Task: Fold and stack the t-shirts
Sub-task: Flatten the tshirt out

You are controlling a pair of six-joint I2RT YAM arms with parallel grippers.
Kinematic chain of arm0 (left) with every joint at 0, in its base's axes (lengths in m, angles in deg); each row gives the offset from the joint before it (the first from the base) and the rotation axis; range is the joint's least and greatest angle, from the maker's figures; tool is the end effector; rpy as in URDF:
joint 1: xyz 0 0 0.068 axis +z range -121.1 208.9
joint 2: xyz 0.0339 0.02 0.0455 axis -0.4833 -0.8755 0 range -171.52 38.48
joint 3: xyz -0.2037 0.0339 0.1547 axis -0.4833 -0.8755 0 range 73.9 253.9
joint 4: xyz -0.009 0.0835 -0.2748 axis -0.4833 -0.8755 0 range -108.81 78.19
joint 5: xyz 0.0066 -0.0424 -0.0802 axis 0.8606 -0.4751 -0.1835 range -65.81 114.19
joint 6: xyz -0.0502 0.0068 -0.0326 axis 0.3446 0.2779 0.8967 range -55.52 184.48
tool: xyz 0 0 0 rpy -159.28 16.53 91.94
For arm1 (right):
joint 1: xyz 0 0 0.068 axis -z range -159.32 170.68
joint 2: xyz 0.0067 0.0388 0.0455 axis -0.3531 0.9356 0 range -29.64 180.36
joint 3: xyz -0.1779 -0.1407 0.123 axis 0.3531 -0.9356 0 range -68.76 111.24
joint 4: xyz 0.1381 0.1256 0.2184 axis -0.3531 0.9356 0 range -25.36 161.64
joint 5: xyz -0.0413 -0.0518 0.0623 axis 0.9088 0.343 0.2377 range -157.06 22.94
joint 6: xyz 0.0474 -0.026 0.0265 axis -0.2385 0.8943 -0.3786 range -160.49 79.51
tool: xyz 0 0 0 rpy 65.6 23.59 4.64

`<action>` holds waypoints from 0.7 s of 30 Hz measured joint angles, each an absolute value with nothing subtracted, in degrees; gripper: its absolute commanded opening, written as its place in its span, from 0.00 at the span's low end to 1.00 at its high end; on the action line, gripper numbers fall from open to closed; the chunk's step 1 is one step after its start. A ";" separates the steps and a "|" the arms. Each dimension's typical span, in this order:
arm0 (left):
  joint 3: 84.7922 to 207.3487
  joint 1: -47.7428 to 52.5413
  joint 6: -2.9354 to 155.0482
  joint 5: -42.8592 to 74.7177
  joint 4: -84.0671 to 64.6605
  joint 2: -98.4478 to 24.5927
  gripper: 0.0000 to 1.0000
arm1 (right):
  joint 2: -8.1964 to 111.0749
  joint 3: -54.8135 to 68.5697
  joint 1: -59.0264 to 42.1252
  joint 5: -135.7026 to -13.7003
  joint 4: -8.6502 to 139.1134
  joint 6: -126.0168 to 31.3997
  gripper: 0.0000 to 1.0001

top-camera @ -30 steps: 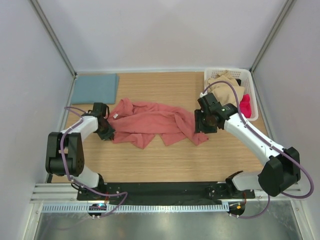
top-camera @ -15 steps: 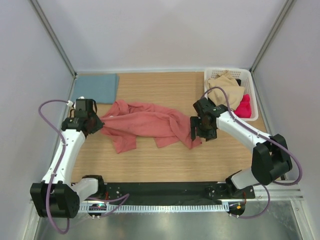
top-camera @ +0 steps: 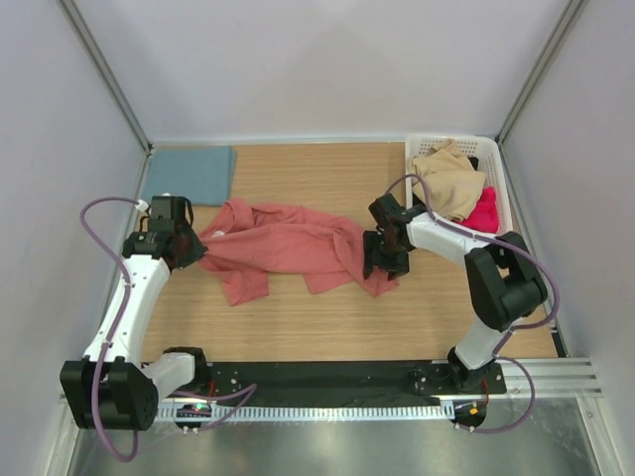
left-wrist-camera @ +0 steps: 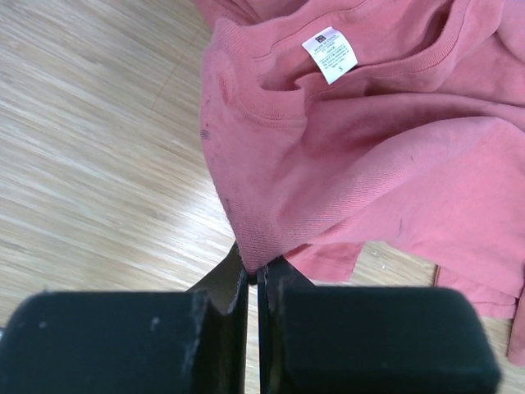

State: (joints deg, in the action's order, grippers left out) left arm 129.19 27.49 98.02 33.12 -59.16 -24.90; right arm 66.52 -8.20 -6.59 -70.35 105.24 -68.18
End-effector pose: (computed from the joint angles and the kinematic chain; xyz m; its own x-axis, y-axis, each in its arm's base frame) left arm 0.2539 0.0006 0.2597 -0.6510 -0.5300 -0.5434 -0.5080 0.8361 -0.2069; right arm 0.2934 0.1541 0.1357 -0.9826 0.0153 -0.1852 -0.0148 0.9870 0.1601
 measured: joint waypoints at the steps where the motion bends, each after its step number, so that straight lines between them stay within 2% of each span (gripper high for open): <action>1: 129.19 27.49 98.02 33.03 -59.09 -24.90 0.01 | 67.74 -7.33 -6.59 -70.33 105.04 -68.04 0.63; 2: 129.19 27.49 98.02 32.99 -58.94 -24.87 0.01 | 68.99 -6.28 -6.59 -70.35 104.93 -67.85 0.61; 3: 129.19 27.49 98.04 33.03 -58.72 -24.87 0.01 | 70.19 -5.12 -6.59 -70.42 104.91 -67.65 0.51; 4: 129.19 27.49 98.06 33.12 -58.55 -24.87 0.01 | 71.17 -4.07 -6.59 -70.44 104.84 -67.37 0.36; 5: 129.19 27.49 98.10 33.21 -58.35 -24.87 0.01 | 72.07 -3.04 -6.59 -70.42 104.69 -67.06 0.17; 6: 129.19 27.49 98.21 33.40 -58.13 -24.83 0.01 | 72.81 -1.99 -6.59 -70.37 104.86 -66.58 0.04; 7: 129.19 27.49 98.30 33.62 -57.94 -24.70 0.00 | 73.32 -0.90 -6.59 -70.13 105.21 -66.32 0.01; 14: 130.32 27.47 98.56 36.99 -59.40 -19.37 0.01 | 69.32 7.80 -6.59 -66.26 112.38 -65.88 0.01; 21: 144.86 27.49 98.19 45.60 -65.43 -16.61 0.01 | 56.53 19.12 -6.59 -65.54 121.39 -65.25 0.01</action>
